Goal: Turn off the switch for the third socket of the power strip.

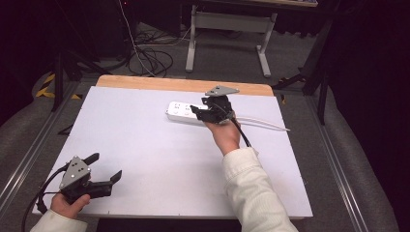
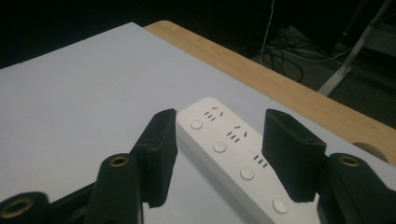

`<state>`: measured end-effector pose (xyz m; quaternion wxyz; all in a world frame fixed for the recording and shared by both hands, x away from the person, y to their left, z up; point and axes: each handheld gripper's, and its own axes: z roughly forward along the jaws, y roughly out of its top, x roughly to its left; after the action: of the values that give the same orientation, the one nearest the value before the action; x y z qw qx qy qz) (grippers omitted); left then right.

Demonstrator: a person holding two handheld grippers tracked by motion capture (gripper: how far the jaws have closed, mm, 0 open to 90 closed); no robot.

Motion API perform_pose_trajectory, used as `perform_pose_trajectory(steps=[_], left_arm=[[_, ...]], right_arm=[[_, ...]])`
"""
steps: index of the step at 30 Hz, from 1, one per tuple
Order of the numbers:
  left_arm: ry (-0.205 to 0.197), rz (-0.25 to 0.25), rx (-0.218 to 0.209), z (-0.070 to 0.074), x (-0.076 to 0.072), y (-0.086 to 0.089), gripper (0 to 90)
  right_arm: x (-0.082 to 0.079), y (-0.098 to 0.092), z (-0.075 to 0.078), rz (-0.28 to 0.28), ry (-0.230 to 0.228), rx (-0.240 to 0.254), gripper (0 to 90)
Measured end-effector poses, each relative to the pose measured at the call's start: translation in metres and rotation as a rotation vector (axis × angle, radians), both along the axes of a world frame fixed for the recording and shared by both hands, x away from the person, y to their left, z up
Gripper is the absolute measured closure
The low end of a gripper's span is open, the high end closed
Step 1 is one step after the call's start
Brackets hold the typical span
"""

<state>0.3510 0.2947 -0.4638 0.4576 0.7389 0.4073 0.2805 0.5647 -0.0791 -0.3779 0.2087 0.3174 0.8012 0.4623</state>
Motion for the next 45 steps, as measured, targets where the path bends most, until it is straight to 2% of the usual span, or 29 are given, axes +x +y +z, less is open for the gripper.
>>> perform_pose_trajectory(steps=[4, 12, 16, 22, 29, 35, 41, 45], left_arm=[[-0.001, 0.001, 0.004, 0.000, 0.000, 0.000, 6.3], [-0.001, 0.001, 0.004, 0.000, 0.000, -0.001, 6.3], [-0.002, 0.003, 0.008, 0.000, 0.000, -0.001, 6.3], [-0.002, 0.004, 0.010, 0.000, 0.000, -0.001, 6.8], [-0.008, -0.011, 0.010, 0.000, -0.001, -0.002, 8.3], [-0.019, -0.017, 0.015, 0.001, -0.002, -0.003, 8.3], [-0.025, -0.025, 0.020, 0.001, -0.003, -0.004, 8.3], [-0.029, -0.027, 0.030, 0.002, -0.004, -0.004, 8.3]], right_arm=[[-0.009, -0.009, 0.005, 0.018, 0.030, 0.001, 37.5], [-0.037, -0.037, 0.012, 0.005, -0.018, 0.048, 30.6], [-0.052, -0.053, 0.012, 0.000, -0.032, 0.057, 28.1], [-0.071, -0.073, 0.007, 0.003, -0.043, 0.047, 24.4], [-0.091, -0.099, -0.008, 0.004, -0.020, 0.076, 19.5], [-0.109, -0.115, -0.025, 0.007, -0.004, 0.077, 15.1], [-0.124, -0.127, -0.047, 0.007, 0.007, 0.101, 13.3], [-0.134, -0.133, -0.063, 0.005, 0.018, 0.093, 11.8]])
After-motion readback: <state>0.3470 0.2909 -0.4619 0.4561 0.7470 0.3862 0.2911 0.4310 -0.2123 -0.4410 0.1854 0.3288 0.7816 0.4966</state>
